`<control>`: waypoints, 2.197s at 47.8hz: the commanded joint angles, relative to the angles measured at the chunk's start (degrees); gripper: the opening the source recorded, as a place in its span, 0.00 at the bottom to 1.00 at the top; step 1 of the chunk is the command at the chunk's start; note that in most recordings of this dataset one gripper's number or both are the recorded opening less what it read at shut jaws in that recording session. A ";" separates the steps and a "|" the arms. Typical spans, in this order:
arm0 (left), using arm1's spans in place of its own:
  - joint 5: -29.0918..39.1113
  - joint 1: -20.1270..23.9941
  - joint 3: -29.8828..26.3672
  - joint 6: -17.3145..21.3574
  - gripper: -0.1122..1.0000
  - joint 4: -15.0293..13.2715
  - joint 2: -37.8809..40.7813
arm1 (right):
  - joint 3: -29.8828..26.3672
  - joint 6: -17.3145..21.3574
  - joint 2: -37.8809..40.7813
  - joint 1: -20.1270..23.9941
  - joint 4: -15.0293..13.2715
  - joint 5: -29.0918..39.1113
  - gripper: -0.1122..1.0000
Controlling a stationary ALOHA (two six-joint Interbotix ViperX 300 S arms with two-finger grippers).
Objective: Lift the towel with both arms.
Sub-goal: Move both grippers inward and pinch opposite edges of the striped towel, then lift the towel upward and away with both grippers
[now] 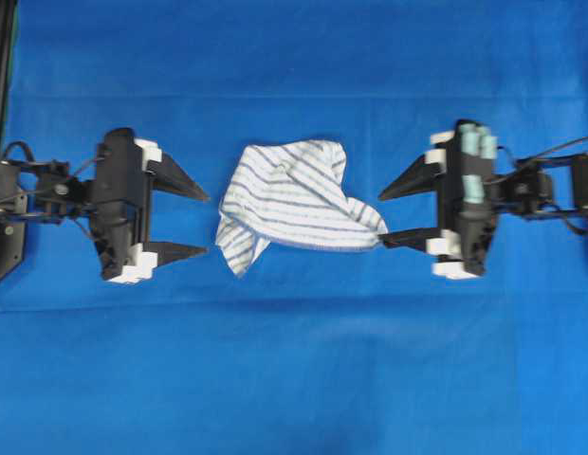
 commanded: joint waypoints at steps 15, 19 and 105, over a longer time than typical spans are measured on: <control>-5.45 0.53 -4.57 0.00 0.91 -0.18 14.41 | -6.59 0.09 13.18 -1.23 0.18 -1.05 0.69; -6.42 0.62 -5.10 0.00 0.91 -0.26 17.05 | -7.91 0.09 16.00 -1.23 0.26 -1.49 0.69; 34.89 4.39 -28.92 -5.45 0.16 0.18 -11.07 | -25.31 1.14 -15.82 -5.19 -3.96 31.64 0.11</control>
